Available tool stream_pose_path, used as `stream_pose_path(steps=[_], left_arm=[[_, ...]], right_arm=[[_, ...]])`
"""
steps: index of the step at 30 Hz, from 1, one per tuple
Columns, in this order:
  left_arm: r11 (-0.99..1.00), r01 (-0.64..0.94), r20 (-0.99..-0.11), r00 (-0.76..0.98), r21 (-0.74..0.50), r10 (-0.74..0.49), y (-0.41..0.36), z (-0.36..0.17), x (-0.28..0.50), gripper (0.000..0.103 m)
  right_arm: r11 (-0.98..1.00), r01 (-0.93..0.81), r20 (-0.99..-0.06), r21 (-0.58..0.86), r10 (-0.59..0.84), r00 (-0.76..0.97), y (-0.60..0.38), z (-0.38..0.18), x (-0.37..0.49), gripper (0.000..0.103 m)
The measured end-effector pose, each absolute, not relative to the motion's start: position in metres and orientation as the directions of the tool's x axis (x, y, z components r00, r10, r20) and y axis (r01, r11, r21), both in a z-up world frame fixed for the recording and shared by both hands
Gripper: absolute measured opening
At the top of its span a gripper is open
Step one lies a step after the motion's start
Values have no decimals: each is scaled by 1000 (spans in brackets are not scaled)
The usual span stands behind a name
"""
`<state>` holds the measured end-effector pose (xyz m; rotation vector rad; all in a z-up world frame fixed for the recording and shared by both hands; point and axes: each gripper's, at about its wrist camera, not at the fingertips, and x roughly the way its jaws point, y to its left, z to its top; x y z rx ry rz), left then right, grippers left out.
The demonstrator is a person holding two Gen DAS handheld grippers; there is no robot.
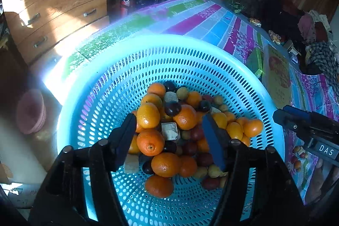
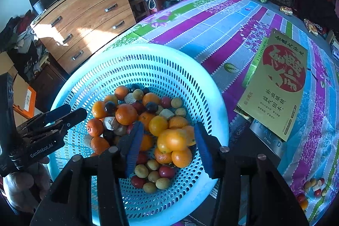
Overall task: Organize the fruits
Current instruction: 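Withdraw both tools from the basket back to the fruits on the bed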
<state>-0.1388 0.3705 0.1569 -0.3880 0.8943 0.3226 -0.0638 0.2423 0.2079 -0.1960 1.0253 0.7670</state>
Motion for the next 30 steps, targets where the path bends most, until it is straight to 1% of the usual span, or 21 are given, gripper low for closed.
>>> stream_pose_path(steps=[3, 10, 16, 25, 30], left_arm=[[880, -436, -802, 585, -189, 117, 371, 157, -140, 70], [877, -441, -799, 589, -191, 122, 368, 162, -142, 72], [889, -414, -777, 618, -196, 116, 351, 176, -143, 72], [921, -344, -752, 653, -185, 93, 309, 193, -130, 73], [943, -284, -733, 677, -173, 69, 276, 204, -122, 74]], right_arm=[[726, -659, -824, 195, 486, 292, 241, 210, -65, 55], [719, -662, -807, 210, 510, 298, 233, 217, -70, 56], [713, -663, -769, 227, 549, 327, 210, 230, -85, 56], [773, -598, -734, 213, 530, 424, 135, 242, -106, 56], [818, -537, -697, 206, 508, 507, 83, 252, -111, 56]])
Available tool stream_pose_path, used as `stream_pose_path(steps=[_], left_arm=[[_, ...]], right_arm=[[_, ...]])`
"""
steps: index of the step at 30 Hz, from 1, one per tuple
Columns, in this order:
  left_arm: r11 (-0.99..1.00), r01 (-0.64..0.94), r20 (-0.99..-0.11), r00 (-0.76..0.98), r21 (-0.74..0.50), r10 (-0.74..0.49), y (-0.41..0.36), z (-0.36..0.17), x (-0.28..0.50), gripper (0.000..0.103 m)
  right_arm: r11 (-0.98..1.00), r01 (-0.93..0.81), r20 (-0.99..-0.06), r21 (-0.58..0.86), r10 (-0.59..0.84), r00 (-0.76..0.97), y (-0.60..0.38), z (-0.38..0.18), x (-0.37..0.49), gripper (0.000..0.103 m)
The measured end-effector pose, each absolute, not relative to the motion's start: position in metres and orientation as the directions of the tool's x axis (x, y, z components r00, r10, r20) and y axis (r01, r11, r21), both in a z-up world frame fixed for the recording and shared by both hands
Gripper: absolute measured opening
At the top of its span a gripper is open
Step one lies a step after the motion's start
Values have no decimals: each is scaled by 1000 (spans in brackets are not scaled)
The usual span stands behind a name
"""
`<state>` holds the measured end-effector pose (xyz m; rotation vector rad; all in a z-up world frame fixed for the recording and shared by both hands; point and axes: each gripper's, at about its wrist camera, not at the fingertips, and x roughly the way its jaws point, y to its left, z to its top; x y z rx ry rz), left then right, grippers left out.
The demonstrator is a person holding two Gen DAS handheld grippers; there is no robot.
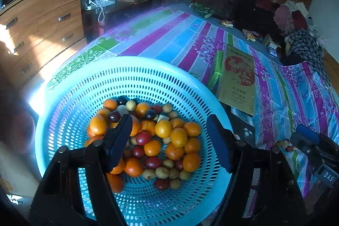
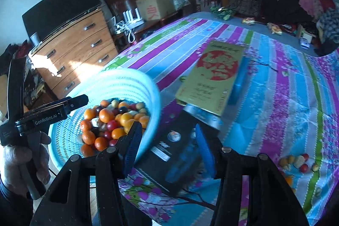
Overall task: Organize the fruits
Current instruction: 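Withdraw both tools from the basket back to the fruits on the bed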
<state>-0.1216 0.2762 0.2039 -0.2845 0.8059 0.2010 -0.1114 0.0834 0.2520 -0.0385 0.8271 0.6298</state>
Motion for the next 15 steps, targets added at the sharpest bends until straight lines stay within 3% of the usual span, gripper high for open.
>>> stream_pose_path(steps=[15], left_arm=[[986, -98, -707, 707, -135, -26, 176, 212, -95, 78]], right_arm=[[902, -349, -738, 255, 414, 532, -43, 193, -123, 56]])
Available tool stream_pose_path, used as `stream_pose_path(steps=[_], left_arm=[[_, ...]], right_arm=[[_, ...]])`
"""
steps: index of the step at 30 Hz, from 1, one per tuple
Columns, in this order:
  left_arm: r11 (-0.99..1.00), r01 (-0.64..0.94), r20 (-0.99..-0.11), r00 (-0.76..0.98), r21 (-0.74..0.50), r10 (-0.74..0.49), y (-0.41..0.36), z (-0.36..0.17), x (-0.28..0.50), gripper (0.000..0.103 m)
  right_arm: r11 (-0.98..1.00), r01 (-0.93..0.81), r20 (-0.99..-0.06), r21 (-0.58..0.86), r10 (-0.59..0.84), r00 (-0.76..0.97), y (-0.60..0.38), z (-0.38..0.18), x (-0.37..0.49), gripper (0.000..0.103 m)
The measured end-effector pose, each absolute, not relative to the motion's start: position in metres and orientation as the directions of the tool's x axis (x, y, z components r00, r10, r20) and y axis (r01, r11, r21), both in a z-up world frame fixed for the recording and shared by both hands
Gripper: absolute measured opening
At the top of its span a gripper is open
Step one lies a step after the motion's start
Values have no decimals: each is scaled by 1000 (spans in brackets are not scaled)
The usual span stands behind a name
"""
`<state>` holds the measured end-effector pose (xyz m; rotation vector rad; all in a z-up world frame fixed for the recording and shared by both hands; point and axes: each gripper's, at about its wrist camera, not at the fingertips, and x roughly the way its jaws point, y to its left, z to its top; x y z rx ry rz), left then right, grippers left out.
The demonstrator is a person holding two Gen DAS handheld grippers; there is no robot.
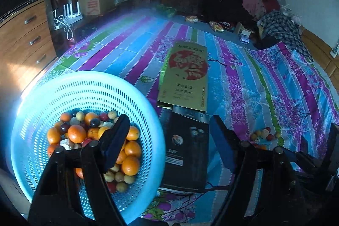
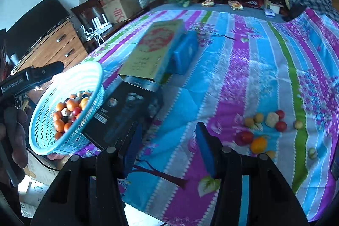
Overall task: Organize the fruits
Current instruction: 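Withdraw both tools from the basket back to the fruits on the bed, then grasp a yellow plum with the right tool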
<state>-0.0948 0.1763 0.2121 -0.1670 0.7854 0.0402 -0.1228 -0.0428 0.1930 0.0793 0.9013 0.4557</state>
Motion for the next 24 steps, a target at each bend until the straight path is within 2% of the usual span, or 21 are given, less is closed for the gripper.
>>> stream_pose_path(steps=[12, 19, 24], left_arm=[[993, 69, -752, 648, -97, -119, 102, 193, -83, 78], [988, 127, -787, 599, -89, -148, 75, 175, -81, 78], [982, 171, -811, 562, -81, -165, 53, 163, -77, 78]], right_arm=[[925, -276, -760, 261, 374, 532, -111, 148, -132, 56], [947, -172, -800, 271, 321, 507, -180, 92, -141, 56], [949, -145, -809, 281, 315, 497, -205, 68, -133, 50]])
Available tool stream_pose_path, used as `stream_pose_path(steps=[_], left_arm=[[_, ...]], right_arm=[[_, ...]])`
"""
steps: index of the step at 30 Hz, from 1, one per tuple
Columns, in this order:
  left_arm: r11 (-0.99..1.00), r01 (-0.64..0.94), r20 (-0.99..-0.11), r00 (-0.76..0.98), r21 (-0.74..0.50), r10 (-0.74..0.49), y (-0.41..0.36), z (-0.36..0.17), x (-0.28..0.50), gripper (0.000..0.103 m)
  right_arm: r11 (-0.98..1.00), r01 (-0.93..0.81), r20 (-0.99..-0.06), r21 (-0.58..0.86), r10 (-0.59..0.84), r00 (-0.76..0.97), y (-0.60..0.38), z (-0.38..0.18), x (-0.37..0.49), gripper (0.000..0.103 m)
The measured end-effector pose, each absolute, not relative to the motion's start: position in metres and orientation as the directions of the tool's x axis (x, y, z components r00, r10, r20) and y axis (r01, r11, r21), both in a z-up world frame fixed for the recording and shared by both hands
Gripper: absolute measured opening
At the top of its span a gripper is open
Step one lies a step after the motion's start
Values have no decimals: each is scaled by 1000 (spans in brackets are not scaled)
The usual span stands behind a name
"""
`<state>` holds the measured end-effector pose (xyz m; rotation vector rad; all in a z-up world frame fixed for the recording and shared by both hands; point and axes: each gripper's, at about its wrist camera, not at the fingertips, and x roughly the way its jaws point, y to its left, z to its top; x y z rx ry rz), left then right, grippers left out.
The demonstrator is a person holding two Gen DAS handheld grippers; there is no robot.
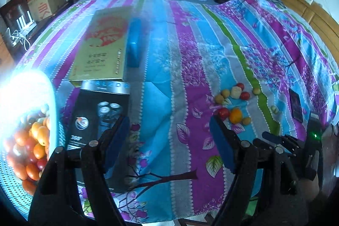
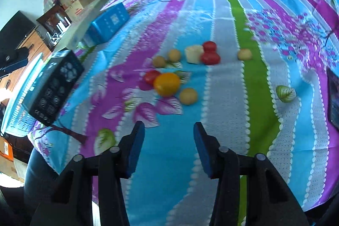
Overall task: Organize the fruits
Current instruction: 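Grasp a yellow plum with the right tool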
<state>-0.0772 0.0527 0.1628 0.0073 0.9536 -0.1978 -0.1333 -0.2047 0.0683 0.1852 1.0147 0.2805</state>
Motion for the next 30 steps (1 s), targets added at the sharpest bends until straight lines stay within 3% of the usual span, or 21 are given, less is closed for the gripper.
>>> stream_pose_path(steps=[7, 13, 16, 19, 21, 30], left_arm=[[975, 204, -837, 515, -90, -185, 42, 148, -74, 78], [972, 212, -852, 487, -97, -191, 41, 138, -71, 78], [970, 220, -859, 472, -105, -200, 39, 132, -68, 78], [960, 246, -865, 446, -131, -232, 32, 124, -64, 77], [953, 264, -869, 426, -149, -254, 28, 117, -61, 77], [870, 464, -897, 295, -166, -329, -24, 63, -41, 44]], right_arm=[[936, -185, -795, 300, 352, 494, -209, 51, -105, 50], [950, -216, -826, 228, 306, 473, -205, 36, -83, 50], [948, -232, -827, 217, 305, 472, -207, 33, -78, 45], [952, -241, -830, 188, 285, 480, -205, 31, -76, 31], [953, -230, -828, 199, 289, 481, -207, 32, -75, 29], [948, -147, -803, 283, 318, 504, -225, 43, -97, 29]])
